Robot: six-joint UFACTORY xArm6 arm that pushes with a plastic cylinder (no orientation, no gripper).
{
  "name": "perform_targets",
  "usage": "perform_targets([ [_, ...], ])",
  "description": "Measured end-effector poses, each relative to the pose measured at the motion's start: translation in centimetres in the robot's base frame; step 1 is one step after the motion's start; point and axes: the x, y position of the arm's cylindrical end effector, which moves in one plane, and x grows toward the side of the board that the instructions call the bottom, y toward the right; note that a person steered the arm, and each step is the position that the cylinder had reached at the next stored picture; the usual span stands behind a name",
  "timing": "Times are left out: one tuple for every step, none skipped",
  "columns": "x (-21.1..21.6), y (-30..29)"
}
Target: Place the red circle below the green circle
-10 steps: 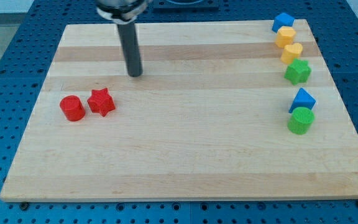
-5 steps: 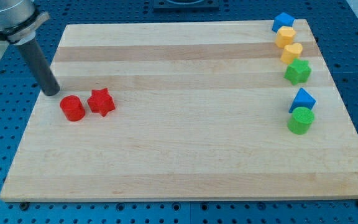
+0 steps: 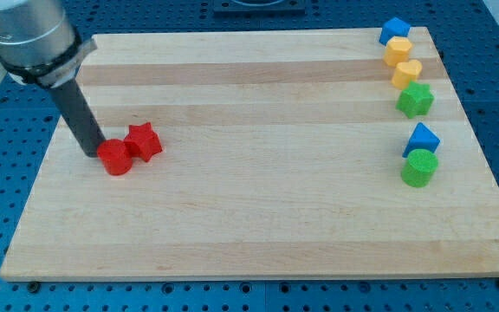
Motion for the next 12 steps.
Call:
perform_targets([
  [1.8,1.7],
  [3.7,3.7],
  [4.9,6.9],
  [5.8,10.6],
  [7.5,13.6],
  [9.8,15.6],
  [10.1,16.9],
  [9.5,16.9],
  [8.3,16.9],
  [7.5,17.5],
  [6.3,18.0],
  [5.8,19.7],
])
